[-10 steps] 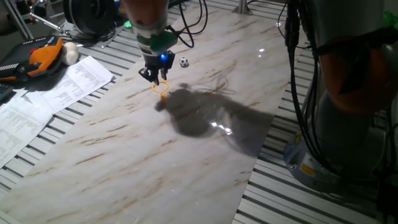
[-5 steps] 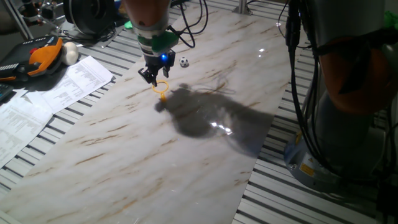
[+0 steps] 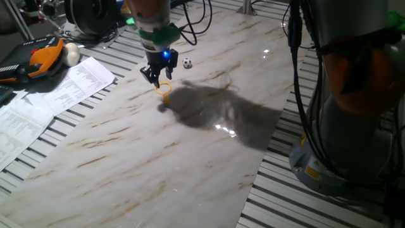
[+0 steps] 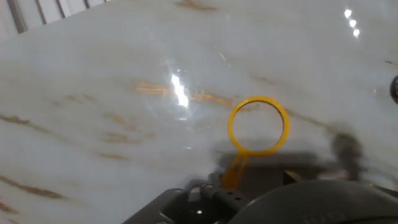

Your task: Remove the bubble ring from the ball

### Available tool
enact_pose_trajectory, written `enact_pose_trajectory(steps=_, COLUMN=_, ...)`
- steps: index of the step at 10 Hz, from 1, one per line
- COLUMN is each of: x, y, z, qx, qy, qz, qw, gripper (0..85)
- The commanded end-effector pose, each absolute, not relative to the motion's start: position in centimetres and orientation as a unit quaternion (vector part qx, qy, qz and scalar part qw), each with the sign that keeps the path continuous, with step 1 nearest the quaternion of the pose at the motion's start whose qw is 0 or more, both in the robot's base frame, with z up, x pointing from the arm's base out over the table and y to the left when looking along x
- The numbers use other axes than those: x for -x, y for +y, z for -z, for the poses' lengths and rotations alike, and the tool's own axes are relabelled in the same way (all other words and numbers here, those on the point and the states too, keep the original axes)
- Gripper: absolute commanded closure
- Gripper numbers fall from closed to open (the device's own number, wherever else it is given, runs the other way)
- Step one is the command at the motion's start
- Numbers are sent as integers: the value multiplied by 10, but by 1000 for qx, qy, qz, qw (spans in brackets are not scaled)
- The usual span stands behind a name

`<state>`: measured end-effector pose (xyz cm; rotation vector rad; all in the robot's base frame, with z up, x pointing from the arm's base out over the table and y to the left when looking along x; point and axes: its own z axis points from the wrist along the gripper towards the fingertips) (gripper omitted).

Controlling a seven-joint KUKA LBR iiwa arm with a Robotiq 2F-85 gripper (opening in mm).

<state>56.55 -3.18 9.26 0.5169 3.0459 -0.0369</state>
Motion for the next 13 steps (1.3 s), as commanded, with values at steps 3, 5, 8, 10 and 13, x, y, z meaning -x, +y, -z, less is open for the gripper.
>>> enact_pose_trajectory(steps=3, x=-553, y=-30, z=-121, qx=-162, qy=986, qz=13, qw=37, gripper=340)
enact_pose_trajectory(steps=5, x=-546, y=-25, z=-139, qx=-159, qy=987, qz=13, qw=38, gripper=340)
enact_pose_trajectory(steps=8, x=-535, y=-9, z=-158, qx=-138, qy=989, qz=9, qw=50, gripper=340)
enact_pose_trajectory(steps=10, x=-529, y=-3, z=-167, qx=-122, qy=991, qz=5, qw=47, gripper=340)
enact_pose_trajectory(steps=13, x=-524, y=1, z=-174, qx=-117, qy=992, qz=-2, qw=49, gripper=340)
